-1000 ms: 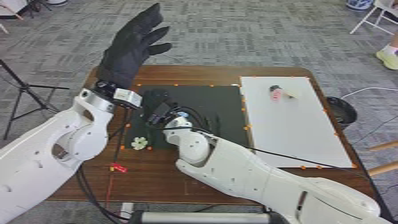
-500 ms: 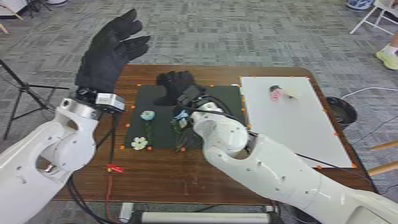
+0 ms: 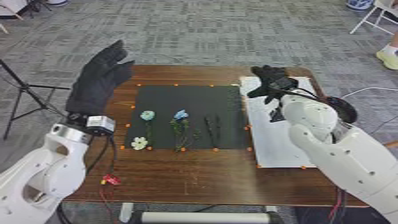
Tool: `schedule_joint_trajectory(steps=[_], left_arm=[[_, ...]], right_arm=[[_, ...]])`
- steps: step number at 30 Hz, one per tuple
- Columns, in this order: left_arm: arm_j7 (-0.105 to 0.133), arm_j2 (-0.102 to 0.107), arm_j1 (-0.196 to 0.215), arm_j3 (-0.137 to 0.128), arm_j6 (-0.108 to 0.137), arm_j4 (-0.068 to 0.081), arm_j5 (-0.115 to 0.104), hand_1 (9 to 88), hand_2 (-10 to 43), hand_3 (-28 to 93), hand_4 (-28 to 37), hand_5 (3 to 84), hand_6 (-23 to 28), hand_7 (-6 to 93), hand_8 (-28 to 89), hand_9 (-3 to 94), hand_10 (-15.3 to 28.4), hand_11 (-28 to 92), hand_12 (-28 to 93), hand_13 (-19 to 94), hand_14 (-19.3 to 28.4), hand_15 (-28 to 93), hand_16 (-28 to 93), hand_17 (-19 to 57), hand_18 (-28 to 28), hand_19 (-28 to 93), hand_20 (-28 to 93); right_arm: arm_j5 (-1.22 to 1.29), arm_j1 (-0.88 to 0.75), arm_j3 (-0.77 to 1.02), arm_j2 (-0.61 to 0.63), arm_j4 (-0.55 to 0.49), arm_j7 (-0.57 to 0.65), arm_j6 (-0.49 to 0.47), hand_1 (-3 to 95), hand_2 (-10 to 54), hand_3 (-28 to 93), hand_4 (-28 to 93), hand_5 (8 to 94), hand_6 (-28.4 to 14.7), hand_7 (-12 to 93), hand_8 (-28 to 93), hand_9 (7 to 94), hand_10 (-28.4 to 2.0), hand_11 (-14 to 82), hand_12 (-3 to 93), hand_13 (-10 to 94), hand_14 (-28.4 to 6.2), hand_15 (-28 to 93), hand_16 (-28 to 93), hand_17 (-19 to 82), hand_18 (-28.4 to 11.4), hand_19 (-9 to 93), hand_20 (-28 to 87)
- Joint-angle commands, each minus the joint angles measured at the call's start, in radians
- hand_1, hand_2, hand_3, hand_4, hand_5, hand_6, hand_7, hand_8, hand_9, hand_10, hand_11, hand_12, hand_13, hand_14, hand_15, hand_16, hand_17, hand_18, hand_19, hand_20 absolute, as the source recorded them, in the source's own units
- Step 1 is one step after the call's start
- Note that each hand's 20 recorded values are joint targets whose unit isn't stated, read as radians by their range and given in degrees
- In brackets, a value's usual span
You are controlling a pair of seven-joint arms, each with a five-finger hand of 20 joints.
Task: Arrange flowers
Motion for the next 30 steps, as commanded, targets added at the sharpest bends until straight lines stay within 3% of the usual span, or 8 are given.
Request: schedule_joint_trajectory(steps=[1,7,13,23,30], left_arm=[[-0.023,-0.014,0.012,0.012,0.006,-0.005,-0.001,27.4,-3.9,66,-25.4,24.0,1.9,16.6,-8,18.5,10.1,15,17,16,13.4,25,5,-10.9,19.1,36,11],[-0.018,-0.011,0.031,0.004,0.015,-0.011,0.0,27.4,-4.0,66,-25.3,24.0,1.8,16.2,-8,18.5,10.0,15,17,16,13.4,25,5,-10.9,19.0,36,12],[-0.015,-0.007,0.035,0.006,0.017,-0.01,0.0,27.4,-4.0,66,-25.4,24.0,1.9,16.1,-8,18.5,10.0,14,18,16,13.4,24,6,-10.9,19.0,36,12],[-0.01,-0.004,0.083,-0.022,0.024,-0.027,0.0,27.4,-4.0,66,-25.5,24.0,1.8,16.0,-8,18.6,9.9,14,18,16,13.4,24,6,-10.9,19.0,36,12],[-0.013,-0.008,0.065,-0.011,0.017,-0.021,0.0,27.4,-3.8,66,-25.3,24.0,1.8,15.6,-8,18.6,9.9,14,18,16,13.3,24,6,-10.9,19.0,36,12]], right_arm=[[-0.072,0.026,-0.034,0.033,0.084,0.05,0.066,22.1,-9.5,81,-28,30.2,-7.5,15,-6,30.7,-15.7,16.5,25.1,34,-14.6,74,20,18,-22.1,78,56],[-0.125,0.059,-0.101,0.03,0.168,0.095,0.165,24.0,-9.5,82,-28,41.4,-4.6,22,-10,42.4,-13.5,27.3,23.9,41,-13.3,75,20,22,-21.1,80,55],[-0.137,0.076,-0.099,0.038,0.206,0.136,0.161,24.7,-9.5,83,-28,42.1,-4.6,24,-11,42.3,-13.6,29.1,23.7,41,-13.2,75,21,22,-21.1,81,55],[-0.129,0.094,-0.155,0.004,0.248,0.097,0.14,24.4,-9.5,82,-28,44.0,-4.4,26,-11,43.8,-13.3,31.1,24.1,42,-13.2,75,21,22,-20.9,81,55],[-0.149,0.128,-0.206,-0.06,0.312,0.088,0.154,24.6,-9.5,81,-28,48.8,-2.2,33,-14,46.7,-12.3,41.8,27.8,44,-12.0,76,23,23,-20.4,81,55]])
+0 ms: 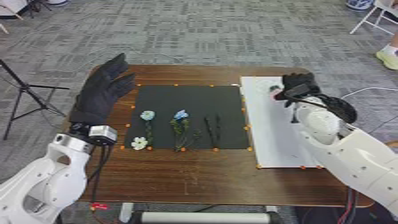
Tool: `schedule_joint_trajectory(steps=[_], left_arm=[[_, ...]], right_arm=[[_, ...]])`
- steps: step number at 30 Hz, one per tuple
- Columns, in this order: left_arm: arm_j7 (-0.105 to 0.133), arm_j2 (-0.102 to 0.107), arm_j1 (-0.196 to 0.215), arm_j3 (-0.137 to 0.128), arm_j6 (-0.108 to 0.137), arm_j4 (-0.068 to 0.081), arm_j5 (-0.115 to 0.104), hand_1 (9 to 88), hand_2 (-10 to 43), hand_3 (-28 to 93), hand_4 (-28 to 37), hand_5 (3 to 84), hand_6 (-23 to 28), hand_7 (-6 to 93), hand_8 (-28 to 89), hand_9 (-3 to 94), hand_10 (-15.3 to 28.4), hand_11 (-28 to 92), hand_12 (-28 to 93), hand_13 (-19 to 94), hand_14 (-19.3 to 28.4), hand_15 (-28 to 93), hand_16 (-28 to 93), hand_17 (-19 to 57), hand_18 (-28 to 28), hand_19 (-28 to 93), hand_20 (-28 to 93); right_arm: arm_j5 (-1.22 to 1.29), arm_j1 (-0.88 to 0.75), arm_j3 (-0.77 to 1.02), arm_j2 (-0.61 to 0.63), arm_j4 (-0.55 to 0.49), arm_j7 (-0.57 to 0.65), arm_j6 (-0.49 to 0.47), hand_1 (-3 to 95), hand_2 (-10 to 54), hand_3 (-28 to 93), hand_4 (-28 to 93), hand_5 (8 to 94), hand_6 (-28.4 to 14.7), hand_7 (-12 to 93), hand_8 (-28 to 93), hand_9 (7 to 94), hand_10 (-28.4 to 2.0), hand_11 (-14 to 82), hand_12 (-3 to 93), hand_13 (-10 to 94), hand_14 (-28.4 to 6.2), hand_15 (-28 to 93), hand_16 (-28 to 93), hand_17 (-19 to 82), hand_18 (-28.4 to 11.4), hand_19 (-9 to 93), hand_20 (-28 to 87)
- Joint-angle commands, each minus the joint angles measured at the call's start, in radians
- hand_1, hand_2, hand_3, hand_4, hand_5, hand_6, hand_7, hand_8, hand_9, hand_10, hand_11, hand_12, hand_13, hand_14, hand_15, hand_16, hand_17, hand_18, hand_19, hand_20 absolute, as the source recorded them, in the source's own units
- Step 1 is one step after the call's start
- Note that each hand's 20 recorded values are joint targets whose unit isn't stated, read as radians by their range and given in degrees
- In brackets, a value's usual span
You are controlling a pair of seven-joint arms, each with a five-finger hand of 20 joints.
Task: Arrange flowers
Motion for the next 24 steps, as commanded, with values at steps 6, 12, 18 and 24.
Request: schedule_joint_trajectory(steps=[6,12,18,24], left_arm=[[0.001,-0.005,-0.022,0.014,0.0,-0.001,0.0,27.4,-3.8,66,-25.3,24.0,1.8,15.4,-7,18.6,9.9,13,19,16,13.3,23,6,-10.9,18.9,36,12],[0.0,-0.003,-0.01,-0.001,0.003,-0.005,-0.001,27.4,-3.8,66,-25.2,24.0,1.9,15.3,-7,18.7,9.9,13,19,16,13.2,23,6,-10.9,18.9,36,12],[-0.001,0.017,-0.028,-0.01,0.003,-0.004,0.0,27.4,-3.7,66,-25.2,24.0,1.9,15.2,-7,18.7,9.8,13,19,16,13.2,23,7,-10.9,18.9,35,12],[-0.007,0.051,-0.092,0.016,-0.006,0.008,0.001,27.4,-3.7,66,-25.2,24.0,1.9,14.8,-7,18.7,9.9,12,19,17,13.2,22,7,-10.9,18.9,35,12]], right_arm=[[-0.068,0.058,-0.091,-0.101,0.113,-0.021,0.052,28.1,-9.5,82,-28,56.9,0.7,41,-16,54.4,-10.8,50.5,30.2,49,-10.4,75,26,26,-19.2,83,54],[-0.08,0.061,-0.106,-0.078,0.081,-0.037,0.128,46.0,-9.5,81,-28,65.0,1.3,52,4,68.6,-7.7,33.9,50.4,59,-7.7,71,35,31,-18.3,86,52],[-0.058,0.108,-0.119,-0.068,0.015,-0.069,0.176,46.7,-9.5,83,-26,68.5,0.1,51,3,72.3,-7.5,30.9,52.6,61,-7.1,69,39,32,-18.2,86,51],[-0.013,0.158,-0.134,-0.146,-0.077,-0.136,0.175,45.7,-9.5,84,-22,69.5,-0.7,51,1,72.7,-8.8,30.4,53.6,61,-7.9,69,40,32,-18.3,86,52]])
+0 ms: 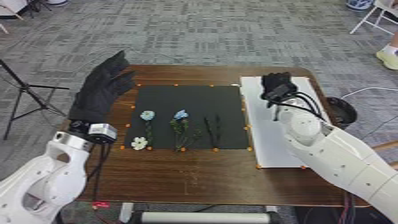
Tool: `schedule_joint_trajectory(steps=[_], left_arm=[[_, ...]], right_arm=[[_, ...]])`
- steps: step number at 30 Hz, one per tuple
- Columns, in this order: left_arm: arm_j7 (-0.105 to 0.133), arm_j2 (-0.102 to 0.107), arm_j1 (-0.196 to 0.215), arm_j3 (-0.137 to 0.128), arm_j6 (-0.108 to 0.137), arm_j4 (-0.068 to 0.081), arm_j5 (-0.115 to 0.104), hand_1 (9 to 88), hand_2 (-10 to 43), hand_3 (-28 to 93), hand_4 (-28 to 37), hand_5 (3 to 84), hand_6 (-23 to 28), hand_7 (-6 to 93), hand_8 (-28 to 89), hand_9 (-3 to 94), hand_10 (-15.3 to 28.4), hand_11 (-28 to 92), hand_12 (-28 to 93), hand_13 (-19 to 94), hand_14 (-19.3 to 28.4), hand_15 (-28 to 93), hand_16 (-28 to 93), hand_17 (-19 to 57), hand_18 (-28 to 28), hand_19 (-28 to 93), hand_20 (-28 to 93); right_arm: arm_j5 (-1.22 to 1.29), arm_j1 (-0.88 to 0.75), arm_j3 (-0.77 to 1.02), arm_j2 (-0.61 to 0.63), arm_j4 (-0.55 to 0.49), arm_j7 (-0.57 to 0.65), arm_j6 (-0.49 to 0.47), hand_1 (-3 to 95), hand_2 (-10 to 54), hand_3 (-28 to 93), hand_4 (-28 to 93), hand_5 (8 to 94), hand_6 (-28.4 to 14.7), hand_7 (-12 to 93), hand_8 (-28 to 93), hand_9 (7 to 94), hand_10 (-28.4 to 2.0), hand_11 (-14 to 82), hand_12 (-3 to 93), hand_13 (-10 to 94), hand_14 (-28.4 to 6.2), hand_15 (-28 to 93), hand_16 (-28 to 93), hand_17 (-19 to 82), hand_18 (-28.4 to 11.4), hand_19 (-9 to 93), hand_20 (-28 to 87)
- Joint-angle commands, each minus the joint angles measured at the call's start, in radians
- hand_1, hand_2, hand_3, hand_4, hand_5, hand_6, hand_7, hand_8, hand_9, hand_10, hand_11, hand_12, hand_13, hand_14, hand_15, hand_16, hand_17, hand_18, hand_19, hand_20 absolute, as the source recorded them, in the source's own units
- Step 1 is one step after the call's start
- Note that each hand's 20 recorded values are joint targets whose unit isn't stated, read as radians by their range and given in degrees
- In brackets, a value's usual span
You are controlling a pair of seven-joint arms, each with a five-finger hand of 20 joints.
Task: Arrange flowers
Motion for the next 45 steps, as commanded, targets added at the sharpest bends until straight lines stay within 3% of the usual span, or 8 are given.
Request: schedule_joint_trajectory(steps=[1,7,13,16,17,18,33,45], left_arm=[[-0.005,0.047,-0.087,0.02,-0.009,0.01,0.0,27.5,-3.7,66,-25.2,24.0,1.8,14.7,-7,18.7,9.8,12,19,16,13.2,22,7,-10.9,18.9,35,12],[-0.002,0.063,-0.181,0.083,-0.025,0.026,0.002,27.6,-3.4,65,-24.7,23.7,1.8,12.2,-6,18.5,9.4,8,20,16,12.9,18,8,-10.6,18.8,35,12],[0.007,0.068,-0.304,0.177,-0.046,0.05,0.005,28.3,-2.9,64,-23.5,23.4,1.9,7.7,-3,18.9,8.9,-4,29,16,11.7,3,16,-9.1,18.2,30,13],[0.013,0.068,-0.38,0.236,-0.062,0.071,0.007,28.6,-3.0,65,-23.4,23.6,2.2,7.7,-3,18.6,9.0,-5,30,14,11.3,1,17,-8.4,17.8,26,13],[0.01,0.059,-0.428,0.27,-0.072,0.095,0.009,28.6,-3.1,65,-23.3,23.7,2.3,7.9,-3,18.7,9.0,-5,31,14,11.3,0,18,-8.3,17.7,25,13],[0.013,0.061,-0.437,0.277,-0.075,0.093,0.011,28.6,-3.1,65,-23.4,24.1,2.6,8.8,-3,19.0,9.2,-5,31,14,11.5,0,18,-8.0,17.5,24,13],[0.027,0.073,-0.425,0.284,-0.08,0.068,0.008,28.2,-3.7,66,-25.1,24.5,2.7,13.9,-7,19.0,10.3,7,24,17,13.4,9,15,-9.0,18.2,25,15],[0.026,0.068,-0.429,0.292,-0.08,0.071,0.007,28.0,-3.7,66,-25.1,24.5,2.6,14.3,-7,18.9,10.2,8,22,16,13.3,11,13,-9.1,18.2,26,14]], right_arm=[[0.043,0.094,-0.023,-0.102,-0.123,-0.09,0.043,44.9,-9.5,84,-20,69.5,-0.9,51,2,72.7,-8.8,30.4,53.8,61,-8.0,70,40,32,-18.2,86,52],[0.069,0.115,-0.071,-0.212,-0.173,-0.128,0.027,41.4,-9.5,86,-11,69.0,-1.6,53,4,72.5,-9.3,31.6,54.8,61,-8.0,70,40,32,-18.1,86,52],[0.063,0.076,-0.107,-0.226,-0.222,-0.153,-0.023,42.6,-9.5,84,-12,66.6,-1.1,55,2,70.6,-9.1,33.0,53.8,60,-7.7,70,41,32,-18.0,86,52],[0.056,0.052,-0.127,-0.217,-0.235,-0.149,-0.052,44.6,-9.5,81,-12,65.9,-0.9,55,-1,69.6,-8.7,33.8,52.3,59,-7.7,70,40,31,-17.7,85,52],[0.051,0.043,-0.116,-0.227,-0.216,-0.164,-0.062,45.0,-9.5,80,-13,65.8,-0.9,55,-2,69.5,-8.7,33.8,52.0,59,-7.6,70,40,31,-17.6,85,53],[0.053,0.033,-0.118,-0.227,-0.22,-0.162,-0.066,45.3,-9.5,80,-13,65.7,-0.9,55,-3,69.5,-8.6,33.8,51.6,59,-7.7,70,40,31,-17.6,85,53],[-0.004,0.002,-0.176,-0.251,-0.142,-0.096,-0.048,47.4,-9.5,80,-19,69.2,-0.1,51,-5,71.6,-8.3,30.8,51.5,59,-7.3,70,40,31,-17.5,85,53],[0.003,0.006,-0.18,-0.25,-0.141,-0.085,-0.021,44.5,-9.5,78,-22,66.9,1.1,50,-1,70.7,-7.8,28.8,52.0,58,-8.3,73,35,31,-17.7,85,54]])
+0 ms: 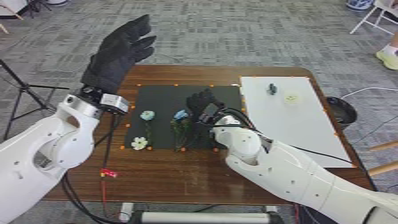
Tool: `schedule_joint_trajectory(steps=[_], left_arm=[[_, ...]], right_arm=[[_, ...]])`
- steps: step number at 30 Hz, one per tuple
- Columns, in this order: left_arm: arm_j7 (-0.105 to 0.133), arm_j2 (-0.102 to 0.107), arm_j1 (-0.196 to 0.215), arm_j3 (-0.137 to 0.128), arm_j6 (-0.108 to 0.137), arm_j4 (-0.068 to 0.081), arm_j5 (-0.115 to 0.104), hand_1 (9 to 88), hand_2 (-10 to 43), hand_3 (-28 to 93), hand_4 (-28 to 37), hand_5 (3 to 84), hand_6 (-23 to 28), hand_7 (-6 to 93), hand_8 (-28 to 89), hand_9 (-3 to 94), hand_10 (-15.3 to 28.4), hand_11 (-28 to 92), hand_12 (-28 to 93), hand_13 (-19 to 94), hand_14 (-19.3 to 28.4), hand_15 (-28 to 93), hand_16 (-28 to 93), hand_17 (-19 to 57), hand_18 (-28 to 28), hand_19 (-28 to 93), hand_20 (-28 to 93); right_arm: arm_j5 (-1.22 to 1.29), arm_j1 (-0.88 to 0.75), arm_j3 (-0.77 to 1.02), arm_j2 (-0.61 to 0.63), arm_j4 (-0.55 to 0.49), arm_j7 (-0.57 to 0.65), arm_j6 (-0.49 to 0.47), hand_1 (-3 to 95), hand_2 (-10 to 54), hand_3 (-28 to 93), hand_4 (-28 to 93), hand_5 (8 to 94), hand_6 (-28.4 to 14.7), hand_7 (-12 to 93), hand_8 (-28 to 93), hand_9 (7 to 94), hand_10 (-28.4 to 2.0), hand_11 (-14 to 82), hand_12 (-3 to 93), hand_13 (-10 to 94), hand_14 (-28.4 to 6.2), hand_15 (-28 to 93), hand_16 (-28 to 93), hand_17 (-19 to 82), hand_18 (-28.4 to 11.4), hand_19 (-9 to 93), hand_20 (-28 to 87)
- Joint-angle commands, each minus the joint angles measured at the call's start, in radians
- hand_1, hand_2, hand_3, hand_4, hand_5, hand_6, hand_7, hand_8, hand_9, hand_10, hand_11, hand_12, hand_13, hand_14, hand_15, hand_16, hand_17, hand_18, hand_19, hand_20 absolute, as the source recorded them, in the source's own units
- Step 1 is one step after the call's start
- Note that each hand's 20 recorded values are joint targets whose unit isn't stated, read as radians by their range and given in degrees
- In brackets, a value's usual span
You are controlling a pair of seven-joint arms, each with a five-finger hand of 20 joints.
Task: Arrange flowers
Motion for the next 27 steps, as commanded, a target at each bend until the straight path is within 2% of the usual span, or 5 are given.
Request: schedule_joint_trajectory(steps=[1,6,13,16,27], left_arm=[[0.003,-0.005,0.003,-0.003,-0.007,-0.007,0.002,28.0,-3.7,66,-25.1,24.5,2.6,14.3,-7,18.9,10.3,8,22,16,13.3,11,13,-9.0,18.2,26,14],[0.001,-0.007,0.002,-0.003,-0.006,-0.006,0.001,28.1,-3.5,66,-25.0,24.5,2.6,14.2,-7,18.8,10.3,7,22,16,13.3,9,13,-8.8,18.1,25,14],[-0.013,-0.016,0.002,-0.007,-0.013,-0.001,0.004,28.2,-3.5,66,-24.8,24.6,2.7,13.7,-7,18.7,10.3,6,23,16,13.1,7,14,-8.6,17.9,24,14],[-0.017,-0.019,0.009,-0.016,-0.013,-0.002,0.004,28.2,-3.5,66,-24.8,24.5,2.7,13.4,-6,18.6,10.2,5,23,16,13.0,5,15,-8.6,18.0,23,15],[-0.018,-0.031,0.113,-0.091,0.006,-0.022,0.002,27.7,-3.6,66,-25.1,24.3,2.2,13.6,-6,19.1,9.8,9,22,17,13.1,18,11,-10.2,18.8,33,14]], right_arm=[[-0.001,0.001,0.006,-0.004,-0.021,0.003,0.029,43.8,-9.5,77,-22,66.2,1.0,49,0,70.4,-7.8,28.5,51.7,58,-8.4,74,33,31,-17.8,85,54],[0.011,0.005,0.012,-0.005,-0.025,-0.004,0.046,36.0,-9.5,77,-25,65.0,0.5,43,1,63.5,-10.2,44.6,33.4,56,-9.3,75,30,30,-18.2,86,54],[0.013,0.014,0.014,0.002,-0.044,0.011,0.046,30.6,-7.9,79,-24,63.3,0.8,38,-4,61.3,-10.6,44.9,30.2,55,-10.0,76,30,29,-18.4,86,54],[0.003,0.023,0.022,0.02,-0.056,0.02,0.028,28.7,-7.3,80,-22,60.8,0.7,37,-15,58.7,-11.1,44.8,30.0,53,-10.4,76,30,29,-18.6,86,55],[0.019,0.061,0.154,0.187,-0.083,0.131,-0.115,25.6,-9.5,86,-26,35.0,-6.3,24,-11,33.6,-16.2,24.3,23.7,40,-13.1,70,20,21,-19.7,77,50]])
